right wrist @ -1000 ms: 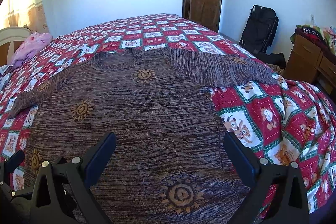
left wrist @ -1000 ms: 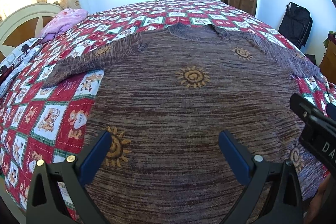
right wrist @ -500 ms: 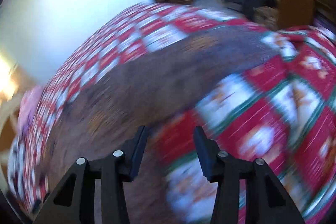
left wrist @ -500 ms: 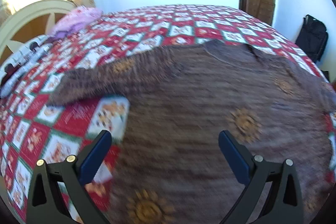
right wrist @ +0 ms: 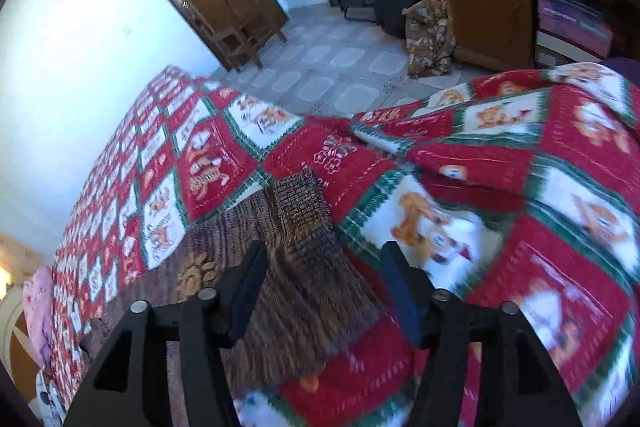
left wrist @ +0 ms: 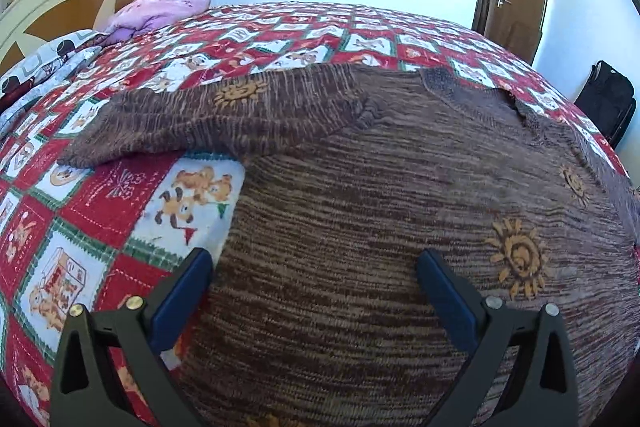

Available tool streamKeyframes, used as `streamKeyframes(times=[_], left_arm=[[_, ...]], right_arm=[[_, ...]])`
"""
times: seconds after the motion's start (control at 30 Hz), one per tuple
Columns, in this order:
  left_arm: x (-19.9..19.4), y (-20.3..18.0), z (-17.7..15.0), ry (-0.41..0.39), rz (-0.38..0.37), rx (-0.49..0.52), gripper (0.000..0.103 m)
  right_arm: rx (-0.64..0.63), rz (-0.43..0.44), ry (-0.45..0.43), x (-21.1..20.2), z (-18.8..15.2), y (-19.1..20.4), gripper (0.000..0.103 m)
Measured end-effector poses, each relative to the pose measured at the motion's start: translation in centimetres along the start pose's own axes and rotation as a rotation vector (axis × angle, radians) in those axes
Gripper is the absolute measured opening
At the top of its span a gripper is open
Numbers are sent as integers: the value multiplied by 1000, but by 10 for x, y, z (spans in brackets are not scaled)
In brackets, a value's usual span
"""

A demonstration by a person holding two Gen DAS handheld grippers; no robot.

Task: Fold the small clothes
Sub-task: 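Grasp the sweater sleeve and side edge with the right gripper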

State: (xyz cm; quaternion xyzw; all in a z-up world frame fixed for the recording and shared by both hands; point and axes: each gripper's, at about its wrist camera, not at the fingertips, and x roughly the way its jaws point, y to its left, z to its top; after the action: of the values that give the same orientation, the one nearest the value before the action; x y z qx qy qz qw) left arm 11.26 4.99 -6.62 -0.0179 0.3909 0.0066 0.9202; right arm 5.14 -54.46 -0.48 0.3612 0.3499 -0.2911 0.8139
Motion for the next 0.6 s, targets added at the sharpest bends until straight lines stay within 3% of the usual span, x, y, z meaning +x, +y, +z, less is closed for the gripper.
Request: streamKeyframes(times=[0.17, 0.23, 0.27, 0.33, 0.47, 0.6], left_arm=[[2, -2, 1, -7, 1, -2, 103], [4, 0, 3, -10, -2, -5, 103], [4, 0, 3, -9, -2, -5, 103], [4, 0, 3, -9, -2, -5, 103], [3, 0, 2, -10, -2, -5, 103], [4, 0, 3, -11, -3, -6, 103]], right_arm=[[-134, -97, -22, 14, -6, 17, 61], [-203, -150, -28, 14, -9, 24, 38], [-228, -159, -28, 14, -9, 26, 33], [-222, -115, -18, 11, -7, 26, 11], [-225, -78, -85, -19, -3, 43, 9], [-336, -18, -153, -60, -13, 99, 9]])
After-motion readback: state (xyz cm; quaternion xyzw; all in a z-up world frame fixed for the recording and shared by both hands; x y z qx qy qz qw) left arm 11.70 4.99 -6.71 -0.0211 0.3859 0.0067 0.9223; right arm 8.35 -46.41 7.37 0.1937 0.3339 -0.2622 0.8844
